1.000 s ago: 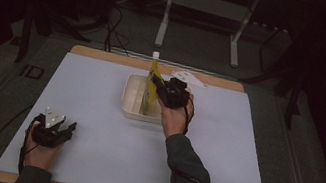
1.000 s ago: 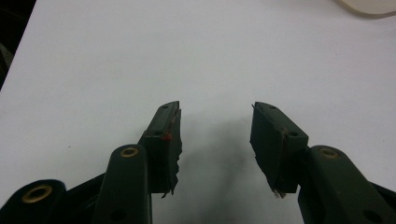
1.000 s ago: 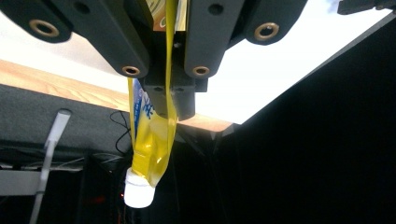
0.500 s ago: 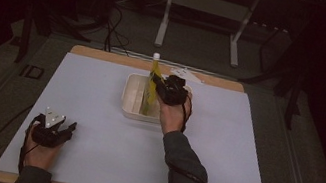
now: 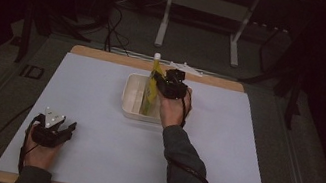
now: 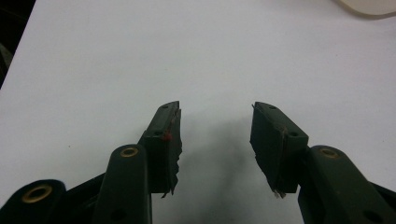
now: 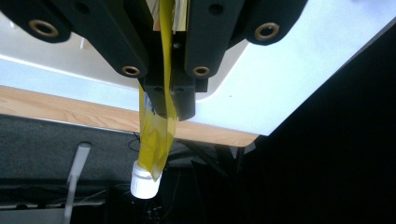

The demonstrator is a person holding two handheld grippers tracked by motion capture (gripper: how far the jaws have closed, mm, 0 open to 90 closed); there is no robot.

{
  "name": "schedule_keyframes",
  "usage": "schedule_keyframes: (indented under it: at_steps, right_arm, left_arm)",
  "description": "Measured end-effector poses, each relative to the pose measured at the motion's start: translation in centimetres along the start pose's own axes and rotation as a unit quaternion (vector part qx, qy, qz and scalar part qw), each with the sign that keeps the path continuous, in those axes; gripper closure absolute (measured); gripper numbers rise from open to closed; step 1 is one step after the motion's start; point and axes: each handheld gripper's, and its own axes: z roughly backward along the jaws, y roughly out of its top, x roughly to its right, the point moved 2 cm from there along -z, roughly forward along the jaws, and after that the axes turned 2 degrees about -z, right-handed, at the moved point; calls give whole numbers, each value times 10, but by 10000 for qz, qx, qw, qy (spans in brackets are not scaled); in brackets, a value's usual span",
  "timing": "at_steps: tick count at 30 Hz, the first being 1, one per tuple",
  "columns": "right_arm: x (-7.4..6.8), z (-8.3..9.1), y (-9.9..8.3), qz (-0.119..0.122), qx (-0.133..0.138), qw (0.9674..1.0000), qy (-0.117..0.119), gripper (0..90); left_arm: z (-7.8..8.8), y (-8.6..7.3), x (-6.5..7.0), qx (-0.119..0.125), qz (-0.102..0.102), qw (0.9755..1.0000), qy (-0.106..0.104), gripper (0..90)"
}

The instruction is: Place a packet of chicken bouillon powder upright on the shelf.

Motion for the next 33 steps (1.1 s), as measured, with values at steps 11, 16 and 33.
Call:
schedule_keyframes:
  at_steps: [11,16,33]
  right_arm:
    - [1,-4,6,-75,-199,9998,-54,887]
    - [2,-5,1,-52,-358,9993,45,749]
    - [-4,14,4,515,-556,9968,244,440]
  left_arm:
    - [0,0,0,14,17,10000,-4,530]
    - [0,0,0,20,26,10000,-4,529]
    - [0,0,0,29,33,10000,8,529]
